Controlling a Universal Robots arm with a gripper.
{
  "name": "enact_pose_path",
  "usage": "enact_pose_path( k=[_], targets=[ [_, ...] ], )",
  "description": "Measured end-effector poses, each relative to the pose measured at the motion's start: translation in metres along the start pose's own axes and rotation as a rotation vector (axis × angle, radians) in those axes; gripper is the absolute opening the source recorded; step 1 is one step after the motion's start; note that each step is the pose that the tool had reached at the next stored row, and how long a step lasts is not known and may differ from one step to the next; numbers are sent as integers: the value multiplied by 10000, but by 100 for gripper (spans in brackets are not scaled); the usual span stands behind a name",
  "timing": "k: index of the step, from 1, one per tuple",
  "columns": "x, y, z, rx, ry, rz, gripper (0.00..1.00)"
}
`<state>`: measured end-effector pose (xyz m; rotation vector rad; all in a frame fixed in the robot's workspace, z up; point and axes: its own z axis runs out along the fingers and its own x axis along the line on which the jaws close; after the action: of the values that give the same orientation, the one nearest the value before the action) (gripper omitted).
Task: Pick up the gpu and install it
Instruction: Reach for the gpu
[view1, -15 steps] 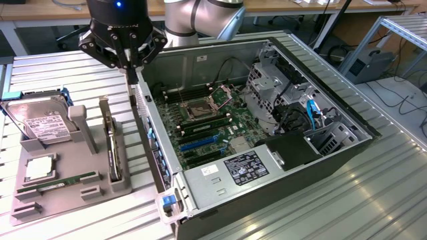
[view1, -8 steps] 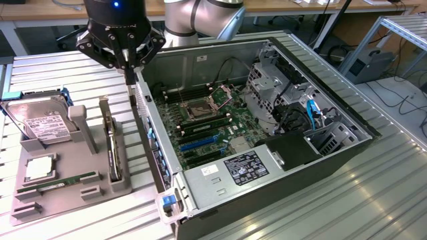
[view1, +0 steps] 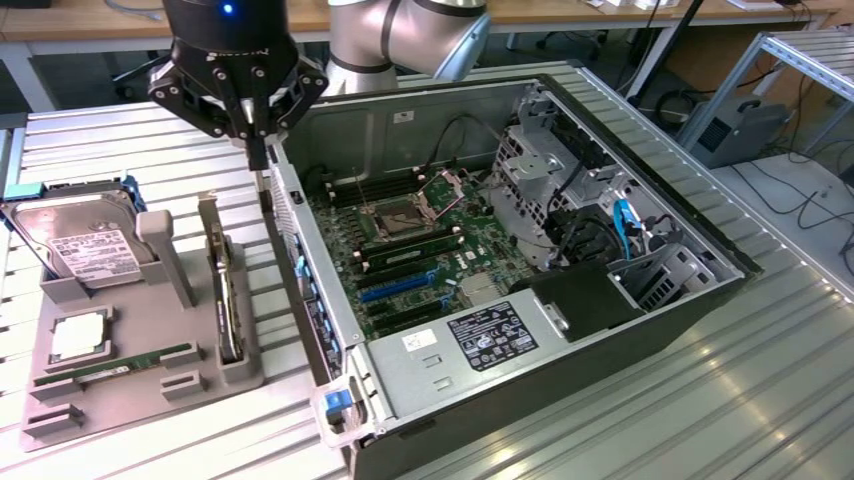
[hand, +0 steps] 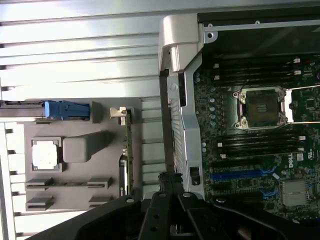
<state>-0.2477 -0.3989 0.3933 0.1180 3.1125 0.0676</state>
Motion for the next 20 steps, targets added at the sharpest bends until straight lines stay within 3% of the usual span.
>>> enact_pose_path(
  k=[20],
  targets=[
    [69,-5,-2,0,1,0,11]
  ],
)
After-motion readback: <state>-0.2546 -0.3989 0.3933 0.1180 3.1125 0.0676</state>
